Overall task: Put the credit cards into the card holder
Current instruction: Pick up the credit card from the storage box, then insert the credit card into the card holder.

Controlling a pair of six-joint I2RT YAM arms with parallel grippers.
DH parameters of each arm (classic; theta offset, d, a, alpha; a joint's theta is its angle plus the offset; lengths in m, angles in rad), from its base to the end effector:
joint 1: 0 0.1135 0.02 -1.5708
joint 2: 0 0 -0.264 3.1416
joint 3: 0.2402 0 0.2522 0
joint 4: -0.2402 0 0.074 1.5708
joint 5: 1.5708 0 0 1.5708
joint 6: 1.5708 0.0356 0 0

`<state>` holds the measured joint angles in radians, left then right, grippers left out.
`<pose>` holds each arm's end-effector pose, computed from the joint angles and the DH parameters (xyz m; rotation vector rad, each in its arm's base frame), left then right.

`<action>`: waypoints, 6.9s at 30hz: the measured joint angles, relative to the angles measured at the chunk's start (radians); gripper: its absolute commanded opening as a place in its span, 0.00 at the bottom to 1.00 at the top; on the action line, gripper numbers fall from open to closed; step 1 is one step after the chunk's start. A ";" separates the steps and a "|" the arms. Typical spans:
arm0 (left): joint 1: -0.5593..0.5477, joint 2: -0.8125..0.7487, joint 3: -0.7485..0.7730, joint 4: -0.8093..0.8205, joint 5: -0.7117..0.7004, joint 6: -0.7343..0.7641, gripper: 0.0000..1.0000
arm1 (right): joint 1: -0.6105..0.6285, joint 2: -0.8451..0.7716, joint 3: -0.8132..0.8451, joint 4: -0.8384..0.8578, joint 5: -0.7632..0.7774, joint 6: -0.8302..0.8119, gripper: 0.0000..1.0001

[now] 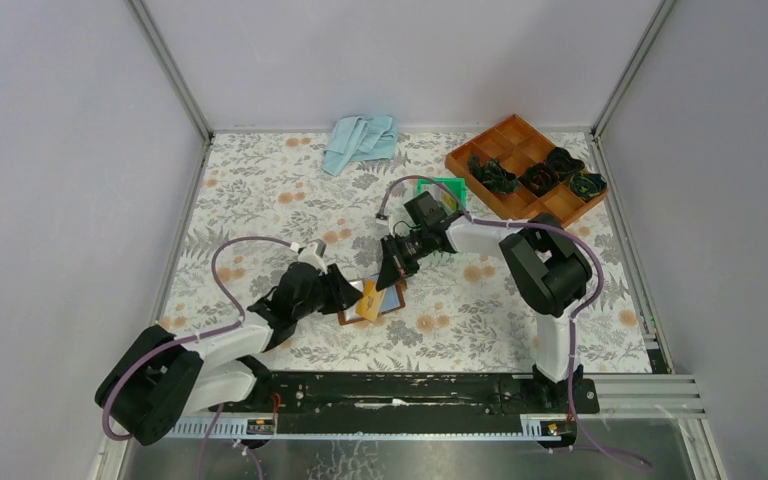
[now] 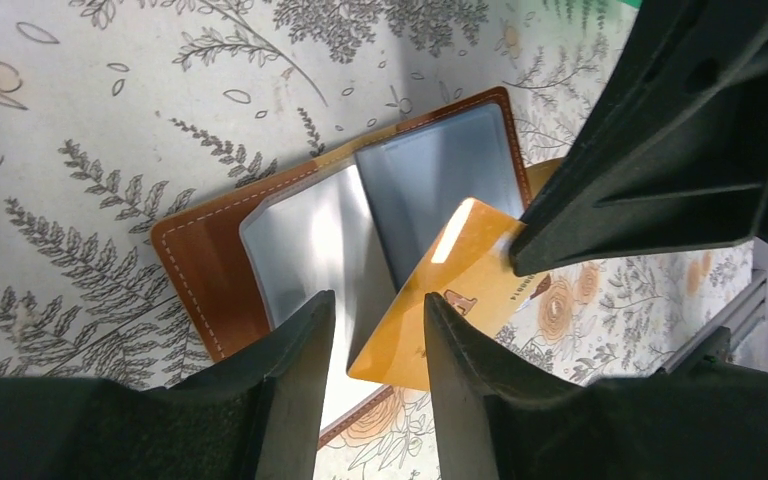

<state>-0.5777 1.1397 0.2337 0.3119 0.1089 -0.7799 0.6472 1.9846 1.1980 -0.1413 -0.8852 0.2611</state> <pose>0.1643 -0.1117 0.1363 -0.1660 2.2963 -0.8653 0.3021 0.2629 0.1469 -0.8901 2.4415 1.4683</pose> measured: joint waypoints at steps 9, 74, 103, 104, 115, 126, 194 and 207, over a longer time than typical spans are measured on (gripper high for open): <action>0.043 0.038 -0.051 0.185 0.114 -0.008 0.46 | 0.000 0.020 0.023 -0.008 -0.018 -0.004 0.00; 0.126 0.262 -0.120 0.578 0.318 -0.084 0.00 | -0.035 0.112 0.077 -0.029 -0.076 -0.032 0.41; 0.135 0.031 -0.133 0.332 0.169 -0.103 0.00 | -0.059 0.111 0.053 0.030 -0.013 0.012 0.38; 0.136 0.027 -0.132 0.323 0.165 -0.103 0.00 | -0.059 0.111 0.053 0.029 -0.010 0.012 0.38; 0.154 0.005 -0.074 0.218 0.103 -0.072 0.00 | -0.059 0.109 0.053 0.019 0.021 0.007 0.33; 0.161 0.057 -0.065 0.222 0.093 -0.066 0.00 | -0.059 0.107 0.053 0.019 0.031 0.005 0.33; 0.188 0.146 -0.129 0.460 0.184 -0.172 0.00 | -0.059 0.107 0.050 0.021 0.039 -0.003 0.28; 0.188 0.124 -0.144 0.461 0.177 -0.172 0.00 | -0.059 0.107 0.050 0.021 0.039 -0.004 0.27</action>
<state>-0.3897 1.2640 0.0898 0.7727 0.2859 -0.9516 0.5880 2.0914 1.2476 -0.1207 -0.8459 0.2573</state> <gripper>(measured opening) 0.032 0.273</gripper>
